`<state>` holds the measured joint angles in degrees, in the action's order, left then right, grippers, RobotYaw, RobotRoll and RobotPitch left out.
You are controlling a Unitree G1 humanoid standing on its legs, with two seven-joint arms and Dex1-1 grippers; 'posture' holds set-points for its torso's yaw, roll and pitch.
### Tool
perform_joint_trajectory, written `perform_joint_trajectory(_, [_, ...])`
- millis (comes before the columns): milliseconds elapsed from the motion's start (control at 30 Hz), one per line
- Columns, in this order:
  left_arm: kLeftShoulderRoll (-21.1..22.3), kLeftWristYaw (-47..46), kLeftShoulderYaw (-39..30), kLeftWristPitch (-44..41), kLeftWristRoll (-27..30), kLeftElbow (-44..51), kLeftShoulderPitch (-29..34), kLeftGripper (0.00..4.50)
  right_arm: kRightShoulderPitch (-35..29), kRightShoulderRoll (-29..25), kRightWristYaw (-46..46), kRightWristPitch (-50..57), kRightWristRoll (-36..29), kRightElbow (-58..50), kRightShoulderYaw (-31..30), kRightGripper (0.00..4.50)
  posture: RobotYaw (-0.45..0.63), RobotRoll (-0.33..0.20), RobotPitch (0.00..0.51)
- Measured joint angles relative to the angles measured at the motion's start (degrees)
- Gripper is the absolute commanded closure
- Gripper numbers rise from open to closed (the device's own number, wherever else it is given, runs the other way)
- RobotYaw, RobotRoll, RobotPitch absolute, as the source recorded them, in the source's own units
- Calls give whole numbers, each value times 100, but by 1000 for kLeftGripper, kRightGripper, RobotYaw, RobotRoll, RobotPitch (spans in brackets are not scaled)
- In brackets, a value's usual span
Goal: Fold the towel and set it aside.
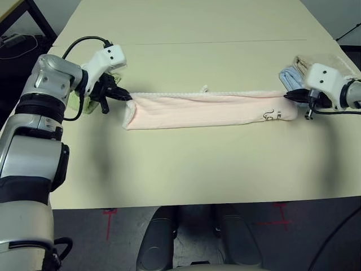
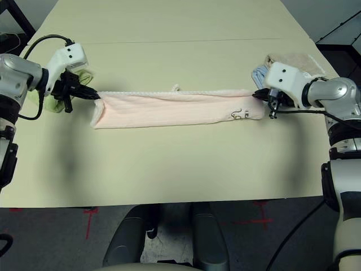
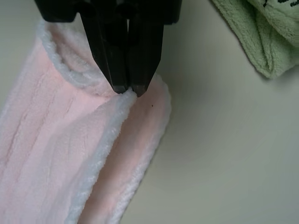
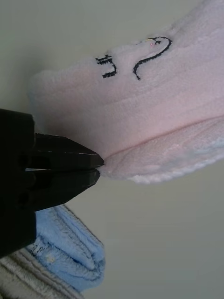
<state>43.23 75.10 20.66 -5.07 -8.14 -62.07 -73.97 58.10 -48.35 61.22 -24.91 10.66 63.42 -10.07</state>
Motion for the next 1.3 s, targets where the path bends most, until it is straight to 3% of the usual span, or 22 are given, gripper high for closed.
perform_joint_trajectory(967, [-291, -476, -109, 373, -644, -632, -179, 4473, 198, 362, -858, 372, 517, 7, -56, 4500, 15, 0, 228])
perform_joint_trajectory(1000, [-295, -476, -112, 380, -658, -632, -179, 4492, 198, 373, -878, 392, 528, 7, -56, 4247, 16, 0, 228])
perform_joint_trajectory(1100, [-296, -500, -123, 403, -702, -634, -180, 3763, 201, 399, -896, 479, 549, 5, -57, 3416, 20, 0, 227])
perform_joint_trajectory(1300, [-295, -713, -223, 451, -763, -637, -179, 1521, 201, 405, -799, 546, 527, -36, -51, 1164, 20, 0, 223])
